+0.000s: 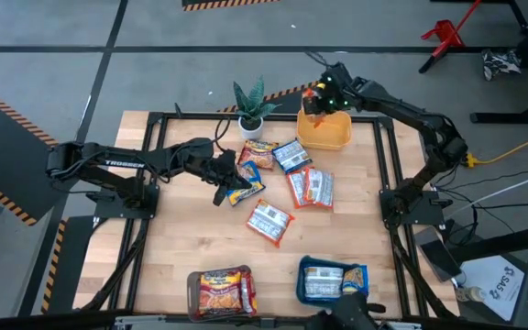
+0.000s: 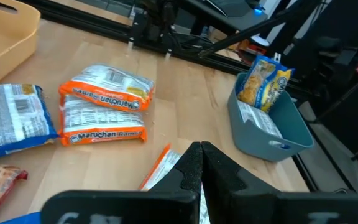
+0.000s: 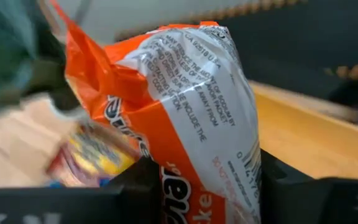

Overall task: Sort Maruchan noodles
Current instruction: Put the orange noodle pack into the yellow bin

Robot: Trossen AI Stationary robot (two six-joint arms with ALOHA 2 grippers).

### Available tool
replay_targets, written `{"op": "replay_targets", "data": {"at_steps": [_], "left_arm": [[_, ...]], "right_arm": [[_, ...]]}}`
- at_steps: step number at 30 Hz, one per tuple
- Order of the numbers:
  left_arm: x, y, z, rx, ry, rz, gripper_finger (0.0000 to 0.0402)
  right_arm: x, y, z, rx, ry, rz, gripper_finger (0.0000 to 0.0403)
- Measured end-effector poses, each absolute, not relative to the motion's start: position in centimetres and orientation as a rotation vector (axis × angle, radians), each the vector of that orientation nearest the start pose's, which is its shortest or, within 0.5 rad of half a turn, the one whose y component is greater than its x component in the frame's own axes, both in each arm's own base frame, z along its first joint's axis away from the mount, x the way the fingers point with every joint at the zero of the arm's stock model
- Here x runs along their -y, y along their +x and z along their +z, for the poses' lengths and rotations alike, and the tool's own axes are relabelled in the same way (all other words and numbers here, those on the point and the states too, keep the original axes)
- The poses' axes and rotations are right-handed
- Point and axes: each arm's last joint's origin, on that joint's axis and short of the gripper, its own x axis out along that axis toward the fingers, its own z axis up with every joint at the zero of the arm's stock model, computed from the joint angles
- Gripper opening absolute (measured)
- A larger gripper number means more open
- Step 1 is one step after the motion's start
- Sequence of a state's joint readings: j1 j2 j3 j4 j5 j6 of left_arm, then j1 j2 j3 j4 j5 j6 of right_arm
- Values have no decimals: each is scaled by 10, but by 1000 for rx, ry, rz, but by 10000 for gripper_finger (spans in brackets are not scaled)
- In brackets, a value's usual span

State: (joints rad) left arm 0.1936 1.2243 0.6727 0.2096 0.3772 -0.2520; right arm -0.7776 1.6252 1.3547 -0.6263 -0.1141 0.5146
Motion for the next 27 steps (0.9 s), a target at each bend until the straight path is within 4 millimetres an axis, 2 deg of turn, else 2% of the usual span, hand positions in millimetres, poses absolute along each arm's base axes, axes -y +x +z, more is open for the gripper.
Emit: {"op": "replay_targets", "data": {"at_steps": [5,12,17,22,27], "left_arm": [[-37,257,243,-353,-345,-158,0],[-33,258,243,-356,-342,-173,0],[-33,258,243,-354,-330,-174,0],[-33,258,243,-353,-322,-167,0],[-33,258,243,-353,-322,-167,0]], "right_arm": [[232,250,267,-513,910,-783,124],[221,233,261,-228,924,-874,124],[205,222,245,-111,943,-953,124],[187,224,227,-50,927,-1088,124],[181,229,228,-4,865,-1153,124]]}}
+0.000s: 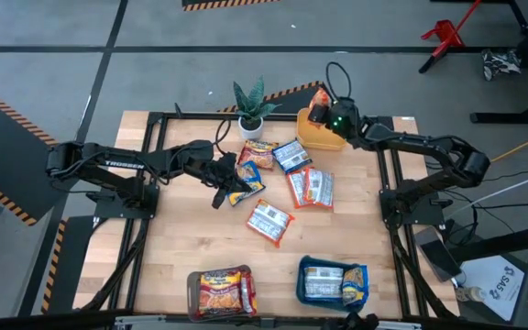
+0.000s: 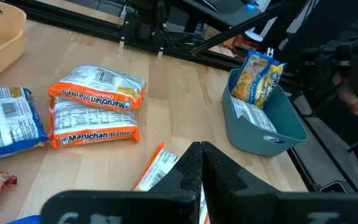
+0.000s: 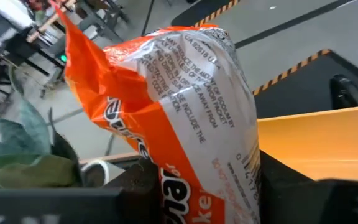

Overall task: Sort Maruchan noodles
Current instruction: Put the orange noodle pack into the yellow bin

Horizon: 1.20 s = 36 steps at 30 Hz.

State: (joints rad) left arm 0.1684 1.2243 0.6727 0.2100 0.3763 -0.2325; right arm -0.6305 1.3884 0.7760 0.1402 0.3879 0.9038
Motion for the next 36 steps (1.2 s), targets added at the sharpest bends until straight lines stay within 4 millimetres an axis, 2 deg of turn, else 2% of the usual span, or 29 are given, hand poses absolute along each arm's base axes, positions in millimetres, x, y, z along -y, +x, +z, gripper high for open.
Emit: {"op": "replay_targets", "data": {"at_steps": [6,10,14,17,20,29,36], "left_arm": [[-33,258,243,-353,-322,-167,0],[-33,258,243,-353,-322,-167,0],[-33,258,243,-353,-322,-167,0],[-33,258,243,-353,-321,-166,0],[-33,258,243,-353,-321,-167,0],[-33,258,243,-353,-315,-167,0],[-33,258,242,-361,-312,-167,0]], "right_arm": [[179,232,234,-145,862,-1073,124],[182,228,249,-361,839,-1098,124],[185,215,270,-572,794,-1170,124],[192,203,284,-651,822,-1177,124],[201,189,288,-698,888,-1166,124],[213,163,266,-748,1030,-1151,124],[217,159,253,-717,1054,-1172,124]]}}
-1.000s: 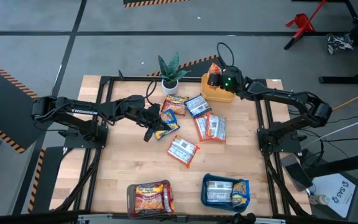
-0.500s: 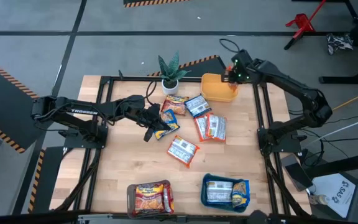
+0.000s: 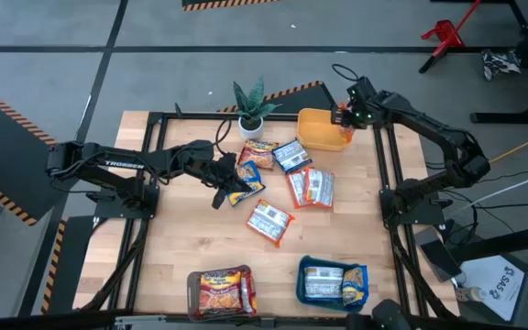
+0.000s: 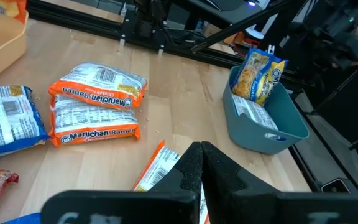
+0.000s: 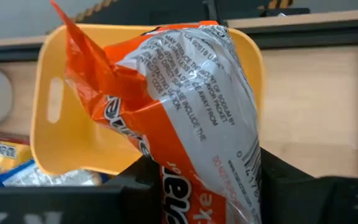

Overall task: Sort Maruchan noodles
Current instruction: Put the orange noodle pack into the yellow bin

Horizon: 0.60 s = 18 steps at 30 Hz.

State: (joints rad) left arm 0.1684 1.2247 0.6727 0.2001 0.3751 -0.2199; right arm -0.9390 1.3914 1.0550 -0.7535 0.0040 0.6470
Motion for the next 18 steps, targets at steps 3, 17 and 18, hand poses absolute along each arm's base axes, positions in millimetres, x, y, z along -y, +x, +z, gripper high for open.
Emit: {"op": "replay_targets", "data": {"at_steps": [3,17,18], "left_arm": [[-33,257,242,-359,-294,-168,0],[-34,257,241,-367,-289,-147,0],[-34,257,241,-367,-289,-148,0]], "right_arm": [[219,160,250,-696,1053,-1162,124],[229,169,228,-773,1101,-1139,124],[229,170,227,-776,1103,-1135,124]]}}
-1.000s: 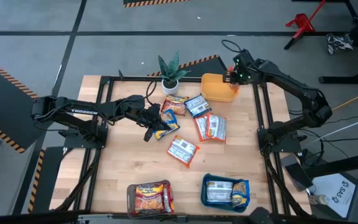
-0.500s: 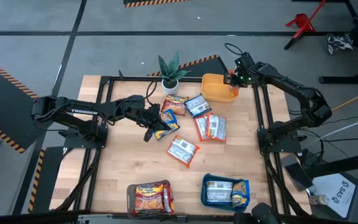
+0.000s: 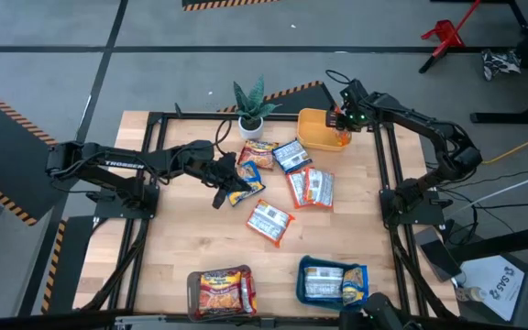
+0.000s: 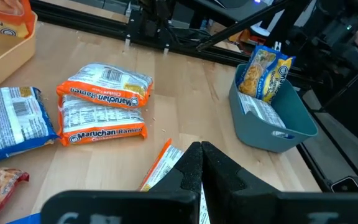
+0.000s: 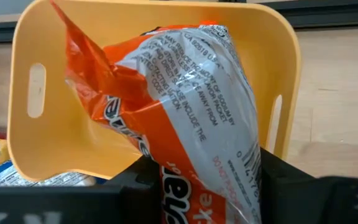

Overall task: Sort Maruchan noodles
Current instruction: Put the orange noodle pack into the yellow bin

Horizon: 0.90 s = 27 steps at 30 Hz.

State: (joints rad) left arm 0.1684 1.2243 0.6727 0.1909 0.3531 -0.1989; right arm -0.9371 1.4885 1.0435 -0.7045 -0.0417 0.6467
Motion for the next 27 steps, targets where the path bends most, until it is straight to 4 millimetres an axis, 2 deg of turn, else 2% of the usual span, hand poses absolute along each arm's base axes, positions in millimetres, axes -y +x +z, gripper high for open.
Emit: {"op": "replay_targets", "data": {"at_steps": [6,12,16,23,27], "left_arm": [[-34,257,241,-366,-289,-147,0],[-34,257,241,-366,-289,-147,0],[-34,257,241,-366,-289,-147,0],[-34,257,241,-366,-289,-147,0],[-34,257,240,-376,-292,-146,0]], "right_arm": [[229,170,227,-789,1086,-1121,134],[229,169,227,-787,1074,-1150,193],[230,169,227,-785,1062,-1177,215],[231,168,227,-774,1036,-1219,202],[236,177,235,-729,977,-1029,190]]}}
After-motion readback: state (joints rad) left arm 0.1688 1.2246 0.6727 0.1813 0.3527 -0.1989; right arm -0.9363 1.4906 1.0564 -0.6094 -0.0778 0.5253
